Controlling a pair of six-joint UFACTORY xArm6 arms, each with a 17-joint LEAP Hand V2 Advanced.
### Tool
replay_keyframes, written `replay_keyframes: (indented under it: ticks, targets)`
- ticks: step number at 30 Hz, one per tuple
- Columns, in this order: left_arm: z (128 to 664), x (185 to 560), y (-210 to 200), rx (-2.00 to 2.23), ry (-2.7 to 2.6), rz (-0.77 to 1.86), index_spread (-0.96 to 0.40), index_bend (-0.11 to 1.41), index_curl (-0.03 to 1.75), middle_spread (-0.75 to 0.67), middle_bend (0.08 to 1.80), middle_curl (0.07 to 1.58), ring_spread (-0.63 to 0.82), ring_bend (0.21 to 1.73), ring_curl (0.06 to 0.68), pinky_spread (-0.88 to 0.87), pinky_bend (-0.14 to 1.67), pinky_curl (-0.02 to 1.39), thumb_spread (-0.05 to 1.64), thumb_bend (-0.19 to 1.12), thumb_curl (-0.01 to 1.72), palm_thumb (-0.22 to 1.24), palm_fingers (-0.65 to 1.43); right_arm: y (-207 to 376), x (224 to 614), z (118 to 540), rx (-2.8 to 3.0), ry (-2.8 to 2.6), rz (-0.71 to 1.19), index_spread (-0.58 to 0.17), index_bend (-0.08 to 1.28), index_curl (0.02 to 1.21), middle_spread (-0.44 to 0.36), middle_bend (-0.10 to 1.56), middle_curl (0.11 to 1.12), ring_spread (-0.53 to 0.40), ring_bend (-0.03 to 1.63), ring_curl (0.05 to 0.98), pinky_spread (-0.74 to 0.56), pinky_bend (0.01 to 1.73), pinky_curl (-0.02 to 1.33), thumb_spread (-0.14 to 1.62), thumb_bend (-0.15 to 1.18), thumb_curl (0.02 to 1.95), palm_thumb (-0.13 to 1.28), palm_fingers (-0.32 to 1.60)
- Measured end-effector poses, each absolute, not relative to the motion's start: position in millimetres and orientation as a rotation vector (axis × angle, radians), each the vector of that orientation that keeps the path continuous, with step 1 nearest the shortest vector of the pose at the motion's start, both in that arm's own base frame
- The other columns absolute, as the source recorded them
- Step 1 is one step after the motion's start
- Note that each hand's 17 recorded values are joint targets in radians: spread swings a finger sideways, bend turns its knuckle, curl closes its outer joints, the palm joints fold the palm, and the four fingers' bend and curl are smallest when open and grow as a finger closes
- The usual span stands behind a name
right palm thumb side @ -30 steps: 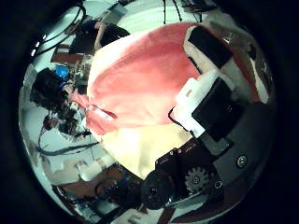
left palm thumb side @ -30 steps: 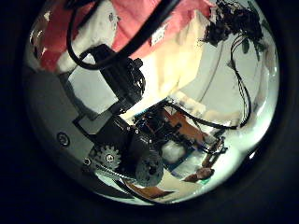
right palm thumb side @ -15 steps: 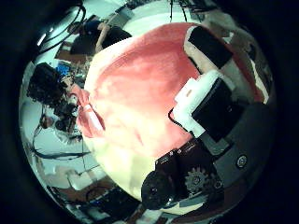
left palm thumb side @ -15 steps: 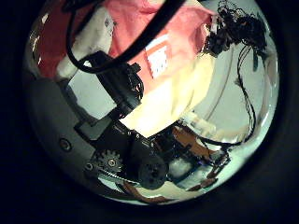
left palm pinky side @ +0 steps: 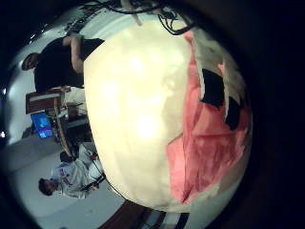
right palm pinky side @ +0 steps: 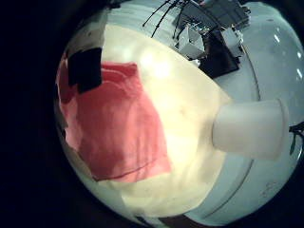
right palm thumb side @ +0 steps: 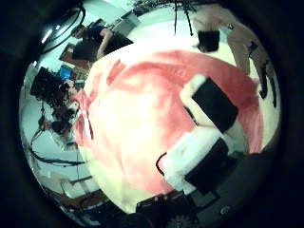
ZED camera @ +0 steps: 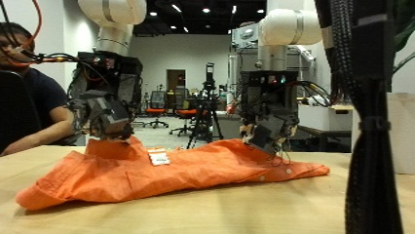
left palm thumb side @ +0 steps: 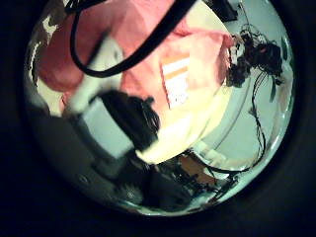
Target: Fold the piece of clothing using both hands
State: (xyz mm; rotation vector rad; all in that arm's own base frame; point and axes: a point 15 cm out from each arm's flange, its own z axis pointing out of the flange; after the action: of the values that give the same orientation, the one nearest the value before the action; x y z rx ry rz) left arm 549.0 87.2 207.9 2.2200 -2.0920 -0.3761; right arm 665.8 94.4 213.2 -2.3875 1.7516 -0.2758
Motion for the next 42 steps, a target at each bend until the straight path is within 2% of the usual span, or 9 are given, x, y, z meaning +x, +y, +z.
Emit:
replay_keyframes:
  ticks: [2, 6, 11, 14, 17, 22, 25, 30, 42]
  targets:
    - [211.9, 540.7, 89.1, 2.215, -2.069, -0.403, -0.3, 0.31, 1.0, -0.24, 0.7, 0.82, -0.2, 1.03, 0.578, -0.39, 0.47, 0.89, 1.43, -0.04, 0.3, 0.41, -0.16, 82.6, 666.6, 240.5, -2.357, 1.753, -0.312, -0.411, 0.39, 0.76, -0.211, 0.9, 0.86, -0.323, 1.17, 0.747, -0.45, 0.71, 0.89, 1.49, -0.02, 0.46, 0.66, 0.32]
    - [228.3, 524.0, 103.0, 2.229, -2.013, -0.427, -0.1, 0.19, 0.86, 0.03, 0.38, 0.63, 0.09, 0.8, 0.448, 0.01, 0.36, 0.8, 1.39, -0.03, 0.26, 0.3, -0.19, 53.5, 644.2, 261.2, -2.355, 1.781, -0.311, -0.429, 0.43, 0.72, -0.214, 0.91, 0.83, -0.303, 1.06, 0.698, -0.37, 0.52, 0.83, 1.49, -0.02, 0.39, 0.6, 0.29]
    - [249.3, 521.7, 112.4, 2.246, -2.028, -0.381, 0.04, 0.13, 0.68, 0.24, 0.22, 0.5, 0.34, 0.62, 0.348, 0.37, 0.27, 0.67, 1.36, -0.02, 0.23, 0.22, -0.14, 28.1, 616.9, 274.5, -2.38, 1.789, -0.3, -0.429, 0.49, 0.7, -0.209, 0.87, 0.78, -0.269, 0.93, 0.636, -0.21, 0.36, 0.77, 1.48, -0.02, 0.33, 0.55, 0.26]
    - [264.2, 510.2, 110.8, 2.239, -2.027, -0.369, 0.08, 0.12, 0.6, 0.29, 0.19, 0.46, 0.41, 0.56, 0.313, 0.49, 0.24, 0.61, 1.35, -0.02, 0.22, 0.2, -0.1, 21.5, 601.8, 276.5, -2.394, 1.802, -0.275, -0.417, 0.43, 0.66, -0.213, 1.03, 0.81, -0.277, 0.92, 0.603, -0.13, 0.23, 0.7, 1.47, -0.01, 0.3, 0.53, 0.4]
    - [274.7, 488.4, 103.5, 2.192, -2.031, -0.376, 0.1, 0.13, 0.53, 0.32, 0.17, 0.42, 0.46, 0.53, 0.289, 0.55, 0.21, 0.55, 1.33, -0.02, 0.21, 0.17, -0.08, 8.1, 586.4, 263.0, -2.41, 1.838, -0.23, -0.411, 0.42, 0.65, -0.212, 1.04, 0.8, -0.278, 0.91, 0.595, -0.09, 0.2, 0.68, 1.47, -0.01, 0.28, 0.51, 0.42]
    - [277.3, 462.1, 76.2, 2.108, -2.06, -0.348, 0.12, 0.15, 0.45, 0.34, 0.17, 0.38, 0.5, 0.49, 0.265, 0.59, 0.2, 0.5, 1.32, -0.01, 0.21, 0.14, -0.05, -0.4, 575.5, 240.7, -2.469, 1.837, -0.175, -0.405, 0.45, 0.64, -0.199, 0.81, 0.71, -0.244, 0.8, 0.564, -0.01, 0.26, 0.68, 1.45, -0.02, 0.24, 0.44, 0.29]
    - [274.7, 440.6, 58.4, 2.033, -2.081, -0.31, 0.11, 0.17, 0.43, 0.34, 0.18, 0.36, 0.51, 0.46, 0.252, 0.59, 0.19, 0.47, 1.31, -0.01, 0.21, 0.15, -0.02, 2.3, 562.7, 226.4, -2.53, 1.828, -0.102, -0.391, 0.43, 0.6, -0.167, 0.61, 0.62, -0.149, 0.66, 0.509, 0.1, 0.32, 0.66, 1.32, -0.07, 0.2, 0.24, 0.14]
    - [276.7, 423.7, 19.0, 1.965, -2.14, -0.206, 0.11, 0.17, 0.4, 0.33, 0.19, 0.34, 0.51, 0.44, 0.241, 0.57, 0.19, 0.43, 1.31, -0.01, 0.22, 0.18, 0.0, 9.0, 548.6, 183.9, -2.619, 1.838, 0.048, -0.387, 0.36, 0.52, -0.152, 0.46, 0.52, -0.026, 0.48, 0.411, 0.23, 0.31, 0.59, 1.16, -0.05, 0.19, 0.09, 0.09]
    - [267.9, 398.0, 0.4, 1.908, -2.175, -0.234, 0.11, 0.17, 0.36, 0.33, 0.18, 0.31, 0.51, 0.42, 0.228, 0.54, 0.21, 0.38, 1.31, -0.01, 0.22, 0.19, 0.03, 29.9, 550.2, 131.5, -2.849, 1.785, 0.198, -0.331, 0.34, 0.45, -0.094, 0.37, 0.43, 0.076, 0.28, 0.301, 0.28, 0.16, 0.44, 1.0, -0.04, 0.21, -0.03, 0.23]
